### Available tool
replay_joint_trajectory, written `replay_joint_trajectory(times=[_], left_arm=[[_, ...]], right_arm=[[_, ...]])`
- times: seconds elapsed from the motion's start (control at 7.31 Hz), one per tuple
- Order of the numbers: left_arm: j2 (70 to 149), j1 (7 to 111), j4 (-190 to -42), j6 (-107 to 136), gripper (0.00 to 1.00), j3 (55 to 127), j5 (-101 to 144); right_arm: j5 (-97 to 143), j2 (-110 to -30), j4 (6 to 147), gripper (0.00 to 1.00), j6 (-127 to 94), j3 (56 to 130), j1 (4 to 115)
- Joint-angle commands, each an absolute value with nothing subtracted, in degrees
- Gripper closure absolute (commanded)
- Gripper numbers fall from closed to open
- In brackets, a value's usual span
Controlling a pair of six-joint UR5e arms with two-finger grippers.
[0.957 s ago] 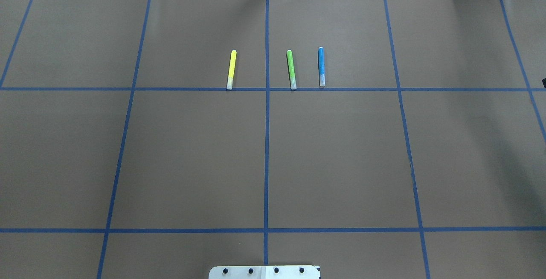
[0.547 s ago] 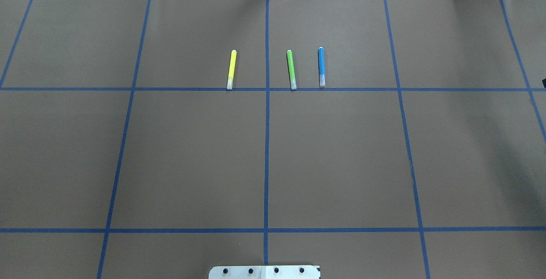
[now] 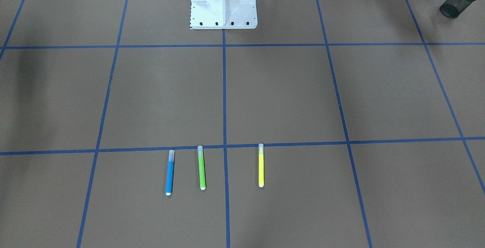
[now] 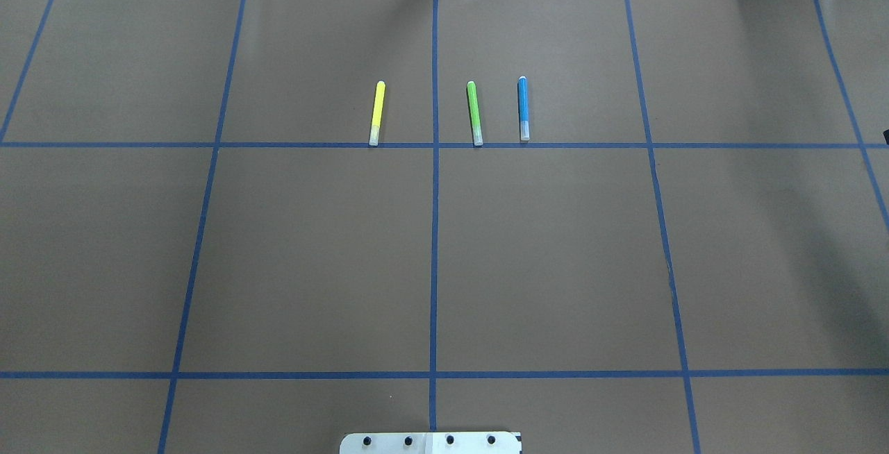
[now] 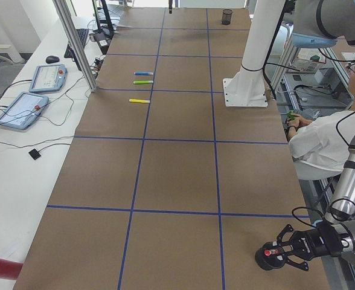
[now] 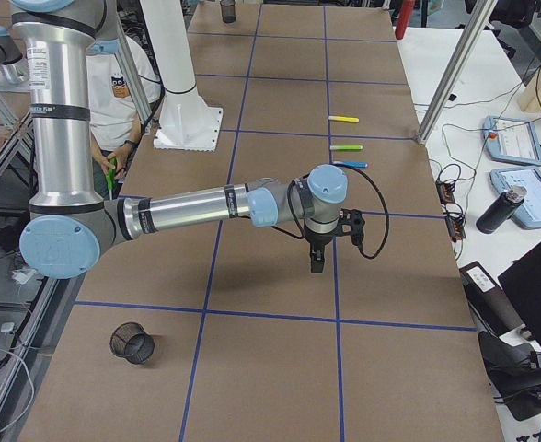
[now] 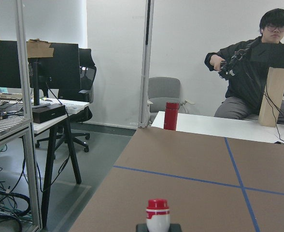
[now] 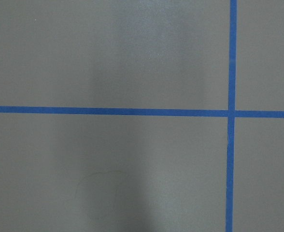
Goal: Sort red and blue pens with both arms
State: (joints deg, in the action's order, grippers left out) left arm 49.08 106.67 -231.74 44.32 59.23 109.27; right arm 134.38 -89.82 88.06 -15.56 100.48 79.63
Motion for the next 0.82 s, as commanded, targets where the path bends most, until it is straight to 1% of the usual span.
replay_joint_trajectory(times=[0.0,0.68], left_arm=[[49.04,106.7,-232.64,44.03,0.0,58.54,109.42],[49.39,106.7,-231.77,44.73,0.0,58.88,112.31]], right_arm=[[134.38,-89.74,87.98,0.0,-15.56,99.59,79.63],[134.56,-89.65,87.98,0.0,-15.64,99.67,79.63]])
